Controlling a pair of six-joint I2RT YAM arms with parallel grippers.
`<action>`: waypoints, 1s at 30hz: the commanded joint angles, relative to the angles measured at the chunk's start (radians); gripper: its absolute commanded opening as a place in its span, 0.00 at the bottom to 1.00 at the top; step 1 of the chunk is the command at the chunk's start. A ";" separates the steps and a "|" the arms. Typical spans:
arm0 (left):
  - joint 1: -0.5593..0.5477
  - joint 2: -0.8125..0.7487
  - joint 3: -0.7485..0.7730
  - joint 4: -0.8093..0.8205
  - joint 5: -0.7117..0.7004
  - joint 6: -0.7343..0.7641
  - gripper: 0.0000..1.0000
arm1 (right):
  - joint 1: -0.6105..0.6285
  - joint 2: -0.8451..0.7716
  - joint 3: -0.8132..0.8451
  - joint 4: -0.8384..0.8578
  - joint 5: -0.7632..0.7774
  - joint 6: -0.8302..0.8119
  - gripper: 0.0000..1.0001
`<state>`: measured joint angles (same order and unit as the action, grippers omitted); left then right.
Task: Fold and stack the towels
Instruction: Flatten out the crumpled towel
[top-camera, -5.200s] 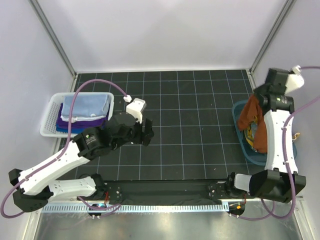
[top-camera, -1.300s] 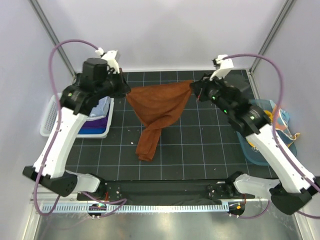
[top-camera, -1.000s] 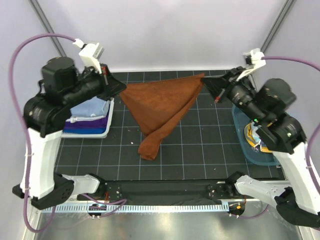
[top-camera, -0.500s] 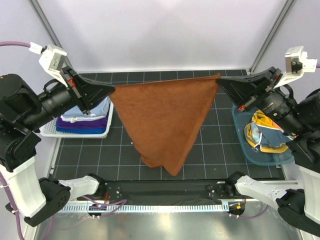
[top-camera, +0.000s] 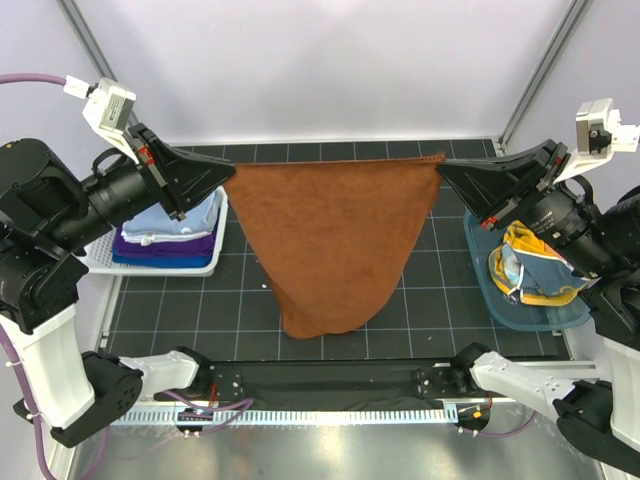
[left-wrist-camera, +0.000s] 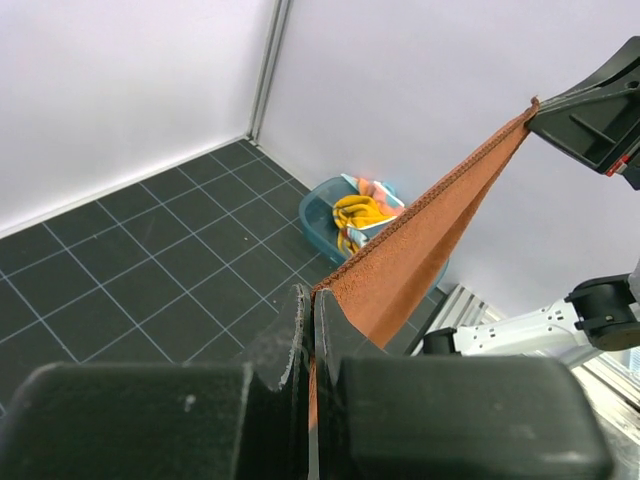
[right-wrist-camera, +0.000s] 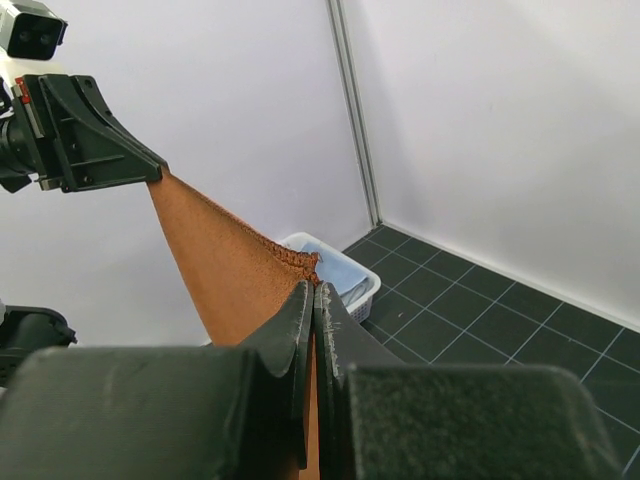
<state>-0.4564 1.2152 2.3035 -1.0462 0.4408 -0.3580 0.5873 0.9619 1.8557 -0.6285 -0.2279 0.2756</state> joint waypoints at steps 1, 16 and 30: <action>0.001 -0.011 0.004 0.055 0.042 -0.019 0.00 | -0.001 -0.015 0.007 0.013 0.006 0.005 0.01; -0.001 -0.063 -0.019 0.149 0.144 -0.096 0.00 | 0.000 -0.048 0.034 0.006 -0.036 0.056 0.01; 0.002 0.044 -0.012 0.153 -0.009 -0.068 0.00 | 0.000 0.070 0.051 -0.007 0.068 -0.027 0.01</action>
<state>-0.4568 1.2034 2.2818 -0.9314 0.5087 -0.4412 0.5869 0.9638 1.8881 -0.6456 -0.2230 0.2928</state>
